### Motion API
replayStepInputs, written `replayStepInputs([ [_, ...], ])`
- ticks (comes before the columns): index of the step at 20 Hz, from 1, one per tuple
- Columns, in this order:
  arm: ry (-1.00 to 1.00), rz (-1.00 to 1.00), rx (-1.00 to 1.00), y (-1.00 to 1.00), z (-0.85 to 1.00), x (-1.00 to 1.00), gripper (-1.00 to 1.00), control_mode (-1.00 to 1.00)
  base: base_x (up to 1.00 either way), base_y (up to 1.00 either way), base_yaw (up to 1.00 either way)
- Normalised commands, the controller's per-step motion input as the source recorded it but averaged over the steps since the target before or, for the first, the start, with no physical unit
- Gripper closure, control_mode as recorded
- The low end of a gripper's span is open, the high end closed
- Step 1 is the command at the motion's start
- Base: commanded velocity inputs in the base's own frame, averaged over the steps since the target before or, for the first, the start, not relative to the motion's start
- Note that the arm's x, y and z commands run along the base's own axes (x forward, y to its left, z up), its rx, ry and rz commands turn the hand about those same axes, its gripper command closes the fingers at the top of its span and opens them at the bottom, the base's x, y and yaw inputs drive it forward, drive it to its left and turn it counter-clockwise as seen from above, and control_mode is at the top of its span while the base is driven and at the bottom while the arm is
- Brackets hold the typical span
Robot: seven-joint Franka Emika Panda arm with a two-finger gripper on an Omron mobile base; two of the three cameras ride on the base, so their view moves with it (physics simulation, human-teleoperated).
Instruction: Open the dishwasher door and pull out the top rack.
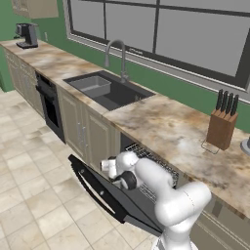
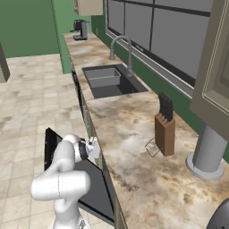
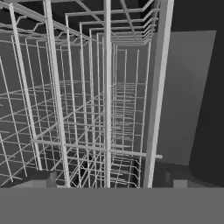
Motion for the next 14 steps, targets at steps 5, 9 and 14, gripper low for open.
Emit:
replayStepInputs([
  [5, -0.17, -0.01, 0.21, -0.32, 0.25, -0.1, -1.0, -1.0, 0.0, 0.0, 0.0],
  [9, -0.09, 0.0, 0.26, -0.76, -0.17, 0.0, -1.0, -1.0, 0.0, 0.0, 0.0],
  [14, -0.12, 0.0, 0.22, -0.7, -0.29, 0.0, -1.0, -1.0, 0.0, 0.0, 0.0],
])
